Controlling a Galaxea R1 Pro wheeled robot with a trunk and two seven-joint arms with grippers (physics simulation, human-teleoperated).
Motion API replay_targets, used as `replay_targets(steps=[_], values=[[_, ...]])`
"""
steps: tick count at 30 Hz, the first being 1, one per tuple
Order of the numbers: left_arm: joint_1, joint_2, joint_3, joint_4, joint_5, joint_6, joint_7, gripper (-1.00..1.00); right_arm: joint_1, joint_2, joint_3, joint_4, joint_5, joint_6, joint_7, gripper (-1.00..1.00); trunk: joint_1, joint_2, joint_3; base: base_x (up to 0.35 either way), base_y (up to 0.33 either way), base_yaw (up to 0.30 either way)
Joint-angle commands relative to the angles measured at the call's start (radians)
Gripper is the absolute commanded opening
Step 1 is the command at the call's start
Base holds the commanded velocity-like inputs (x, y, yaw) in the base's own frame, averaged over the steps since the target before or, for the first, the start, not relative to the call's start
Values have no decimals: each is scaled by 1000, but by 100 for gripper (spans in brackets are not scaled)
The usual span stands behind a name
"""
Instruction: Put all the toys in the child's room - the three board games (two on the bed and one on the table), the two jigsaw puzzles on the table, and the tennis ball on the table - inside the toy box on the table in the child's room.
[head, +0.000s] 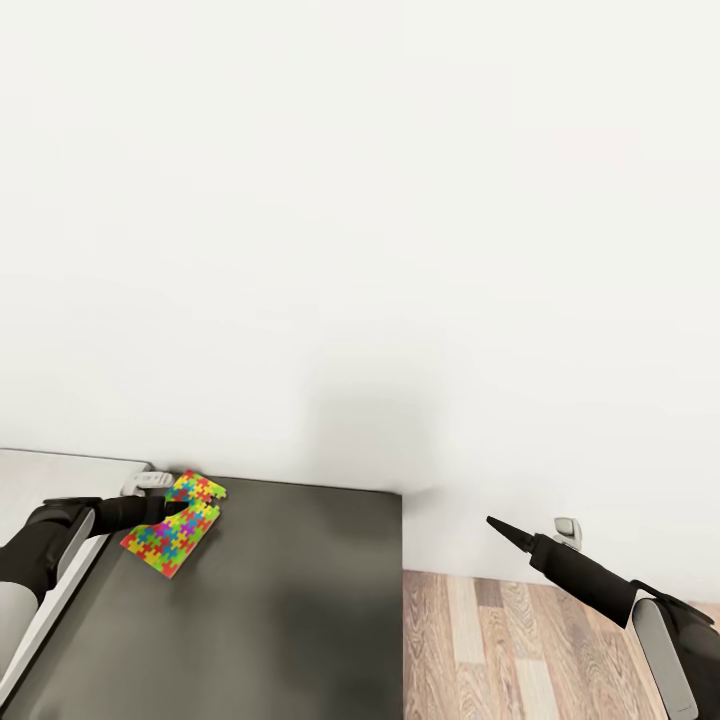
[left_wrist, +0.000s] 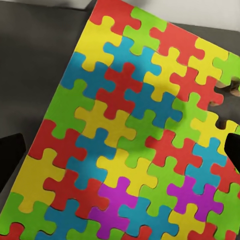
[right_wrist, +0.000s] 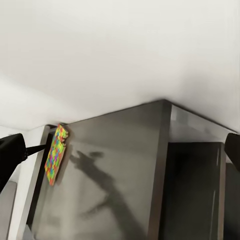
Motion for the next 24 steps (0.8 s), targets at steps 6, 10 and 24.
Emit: replay_targets(steps=[6, 10, 24], values=[[-1, 0, 6, -1, -1, 8, -6, 100, -1, 0, -1, 0, -3, 6, 1, 100, 1, -2, -8, 0, 0, 0], [-1, 0, 6, -1, 0, 8, -5, 100, 0, 0, -1, -1, -3, 6, 1, 100, 1, -2, -13, 0, 0, 0], [-1, 10, 8, 0, 2, 8, -5, 100, -1, 0, -1, 0, -3, 6, 1, 100, 1, -2, -27, 0, 0, 0]])
